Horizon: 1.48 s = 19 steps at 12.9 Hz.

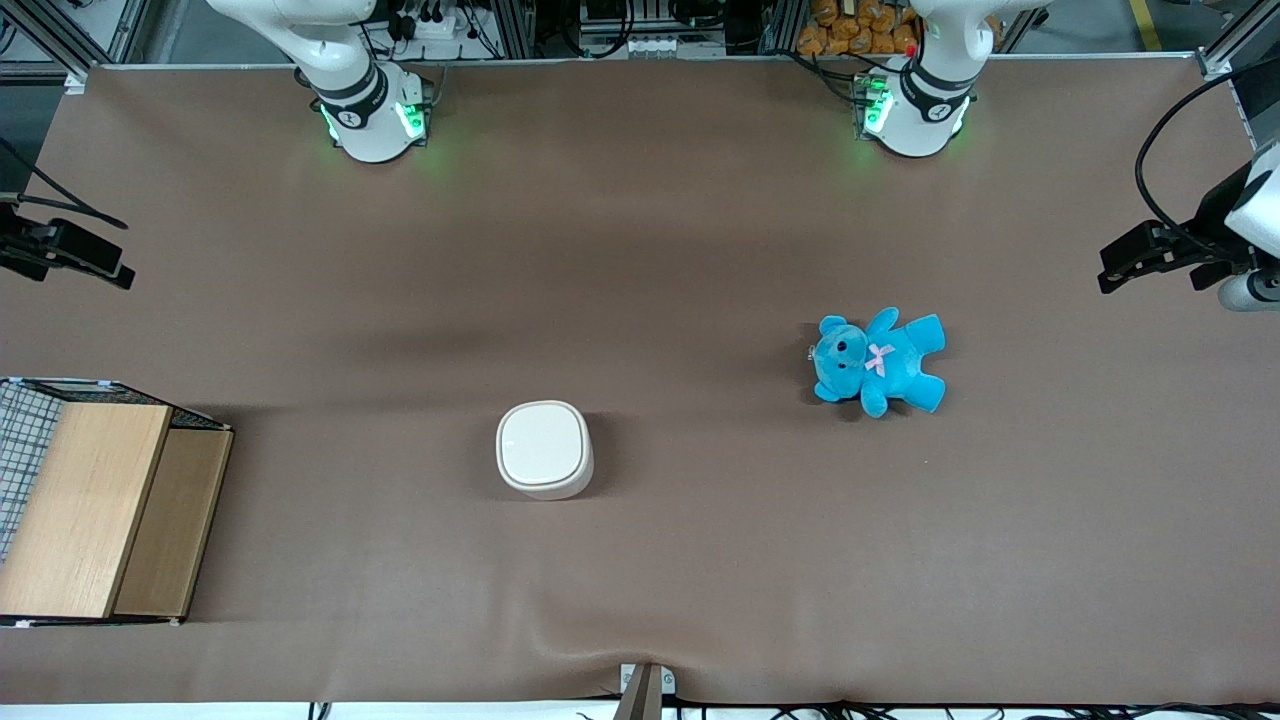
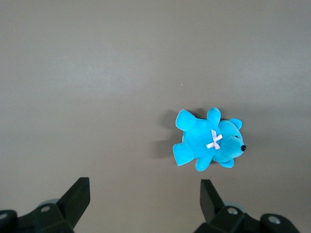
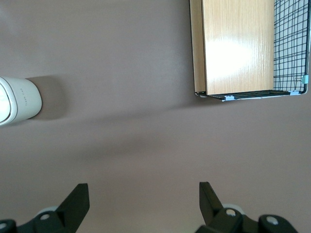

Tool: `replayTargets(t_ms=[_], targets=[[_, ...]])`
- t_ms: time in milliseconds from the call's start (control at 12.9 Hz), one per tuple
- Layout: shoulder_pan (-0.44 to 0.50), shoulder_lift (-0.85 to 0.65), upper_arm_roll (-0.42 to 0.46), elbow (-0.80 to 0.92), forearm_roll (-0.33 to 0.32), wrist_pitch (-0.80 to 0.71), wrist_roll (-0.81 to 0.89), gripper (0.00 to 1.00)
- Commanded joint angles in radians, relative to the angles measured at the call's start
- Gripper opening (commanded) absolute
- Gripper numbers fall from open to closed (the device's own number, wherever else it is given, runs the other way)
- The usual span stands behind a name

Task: Open trash can with right arm

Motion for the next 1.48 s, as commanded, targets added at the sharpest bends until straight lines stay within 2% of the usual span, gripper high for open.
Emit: replayTargets(t_ms=[0,1010,1399], targets=[[-0.014,-0.002,0.009,0.001,0.000,0.000,-0.016,1.00],[-0.007,0.010,0.012,-0.004,-0.002,-0.009,-0.015,1.00],[0.025,0.015,0.017,0.001,0.000,-0.021,-0.013,1.00]])
